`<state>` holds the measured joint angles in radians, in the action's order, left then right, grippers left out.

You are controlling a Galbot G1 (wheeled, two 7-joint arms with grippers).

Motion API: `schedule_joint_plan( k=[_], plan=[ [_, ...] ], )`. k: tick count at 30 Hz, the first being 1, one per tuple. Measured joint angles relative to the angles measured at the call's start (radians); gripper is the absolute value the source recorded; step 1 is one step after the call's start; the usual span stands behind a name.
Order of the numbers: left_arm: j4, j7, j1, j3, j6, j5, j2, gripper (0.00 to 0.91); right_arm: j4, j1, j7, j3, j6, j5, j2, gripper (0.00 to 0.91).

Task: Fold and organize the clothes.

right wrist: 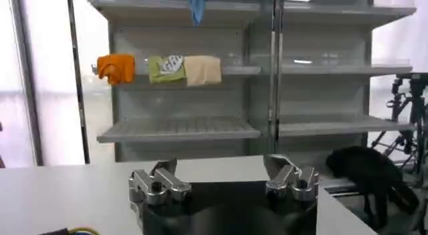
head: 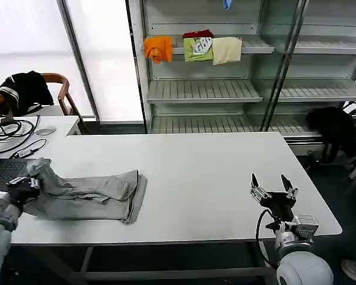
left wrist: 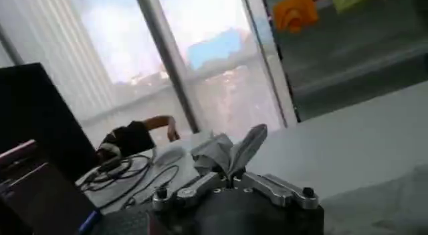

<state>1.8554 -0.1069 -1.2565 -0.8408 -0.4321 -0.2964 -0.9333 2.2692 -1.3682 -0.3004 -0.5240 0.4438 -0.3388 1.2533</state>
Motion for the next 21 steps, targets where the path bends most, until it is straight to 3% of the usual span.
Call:
schedule_joint_plan(
  k=[10, 21],
  plan=[
    [0.067, 0.046, 0.029, 0.193, -0.03, 0.082, -0.098, 0.0, -0.021, -0.027, -0.001, 0.004, -0.019, 0.019, 0.013, 0.907],
    [0.084, 0.072, 0.08, 0.357, -0.068, 0.102, -0.132, 0.0, -0.038, -0.04, -0.002, 0.017, -0.026, 0.036, 0.035, 0.907]
  ],
)
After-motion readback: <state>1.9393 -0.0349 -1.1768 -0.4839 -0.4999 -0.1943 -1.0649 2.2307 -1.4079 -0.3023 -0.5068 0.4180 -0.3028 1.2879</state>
